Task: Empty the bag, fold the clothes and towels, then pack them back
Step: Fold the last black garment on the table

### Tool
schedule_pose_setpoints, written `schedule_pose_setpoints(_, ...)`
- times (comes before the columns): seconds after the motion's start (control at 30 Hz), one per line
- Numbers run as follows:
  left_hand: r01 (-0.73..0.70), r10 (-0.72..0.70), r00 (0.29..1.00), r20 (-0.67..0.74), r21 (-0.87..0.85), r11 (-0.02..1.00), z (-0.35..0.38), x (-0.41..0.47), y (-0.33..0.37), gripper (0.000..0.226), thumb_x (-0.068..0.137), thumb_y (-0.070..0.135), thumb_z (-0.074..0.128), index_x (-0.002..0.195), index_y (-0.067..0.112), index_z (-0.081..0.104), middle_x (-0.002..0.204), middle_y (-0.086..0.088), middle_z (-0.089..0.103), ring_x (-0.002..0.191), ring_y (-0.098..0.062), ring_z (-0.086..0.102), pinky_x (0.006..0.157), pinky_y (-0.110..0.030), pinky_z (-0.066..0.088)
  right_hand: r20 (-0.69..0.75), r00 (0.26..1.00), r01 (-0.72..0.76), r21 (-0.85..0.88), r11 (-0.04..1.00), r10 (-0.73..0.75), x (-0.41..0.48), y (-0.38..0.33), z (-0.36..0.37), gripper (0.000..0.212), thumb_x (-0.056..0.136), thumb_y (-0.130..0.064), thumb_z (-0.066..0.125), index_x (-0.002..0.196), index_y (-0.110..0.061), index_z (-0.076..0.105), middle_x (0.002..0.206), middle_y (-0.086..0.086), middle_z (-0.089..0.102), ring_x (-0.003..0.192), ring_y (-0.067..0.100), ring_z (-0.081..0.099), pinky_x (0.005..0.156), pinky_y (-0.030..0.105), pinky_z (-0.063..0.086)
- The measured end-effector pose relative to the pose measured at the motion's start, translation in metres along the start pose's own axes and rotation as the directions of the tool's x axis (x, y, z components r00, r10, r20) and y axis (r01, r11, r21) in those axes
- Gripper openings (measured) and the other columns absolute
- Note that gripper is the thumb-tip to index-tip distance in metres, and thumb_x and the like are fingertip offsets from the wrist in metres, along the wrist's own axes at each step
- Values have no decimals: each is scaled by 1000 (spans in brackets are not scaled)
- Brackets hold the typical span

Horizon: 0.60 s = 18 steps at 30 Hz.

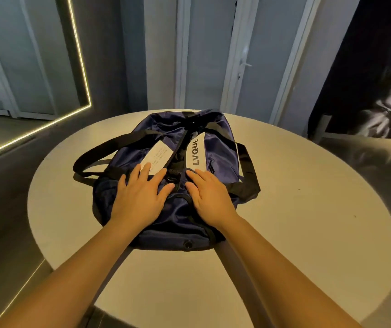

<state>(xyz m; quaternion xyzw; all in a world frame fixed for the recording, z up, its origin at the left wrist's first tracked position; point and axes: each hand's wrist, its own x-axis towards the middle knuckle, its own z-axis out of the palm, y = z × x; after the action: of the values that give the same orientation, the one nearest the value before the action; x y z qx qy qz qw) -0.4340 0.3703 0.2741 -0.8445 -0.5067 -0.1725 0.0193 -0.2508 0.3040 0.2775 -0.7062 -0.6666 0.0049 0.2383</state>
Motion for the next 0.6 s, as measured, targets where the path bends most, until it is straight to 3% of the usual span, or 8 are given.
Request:
schedule_pose_setpoints(0.07, 6, -6, 1000, -21, -15, 1000, -4, -2, 3, 76, 94, 71, 9, 158, 33, 29, 166, -5, 25, 155, -27, 15, 123, -60, 17, -4, 1000, -7, 14, 1000, 7, -4, -1, -3, 58, 107, -47, 25, 155, -18, 40, 155, 4, 45, 141, 27, 39, 113, 48, 37)
schedule_pose_setpoints(0.2, -14, -6, 989, -147, -140, 990, -27, -9, 18, 62, 102, 53, 44, 155, 20, 36, 162, -7, 35, 153, -26, 24, 125, -59, 10, 4, 999, -33, 124, 992, 33, -25, -7, -32, 54, 110, -42, 31, 159, -19, 30, 162, 4, 35, 148, 26, 32, 118, 48, 32)
schedule_pose_setpoints(0.3, -89, 26, 967, -252, -244, 966, -51, -27, 54, 56, 102, 44, 48, 149, 14, 42, 159, -10, 40, 151, -27, 27, 125, -58, 10, -53, 997, -52, 178, 983, 63, -67, -3, -67, 53, 110, -39, 36, 158, -20, 31, 160, 2, 39, 145, 24, 37, 116, 46, 37)
schedule_pose_setpoints(0.43, -158, 67, 941, -333, -255, 954, -76, -64, 129, 69, 100, 43, 55, 158, 13, 30, 167, -12, 23, 157, -28, 13, 126, -52, 3, -70, 989, -124, 110, 986, 132, -145, 24, -117, 49, 108, -36, 42, 155, -22, 38, 158, 1, 42, 140, 24, 44, 113, 40, 39)
schedule_pose_setpoints(0.6, -350, 271, 924, -270, -314, 882, -84, -110, 256, 57, 96, 42, 63, 146, 17, 51, 161, -11, 36, 151, -30, 28, 124, -56, 15, -105, 952, -285, 39, 958, 287, -249, 79, -180, 44, 107, -35, 45, 149, -21, 48, 155, 0, 46, 140, 21, 44, 114, 33, 33)
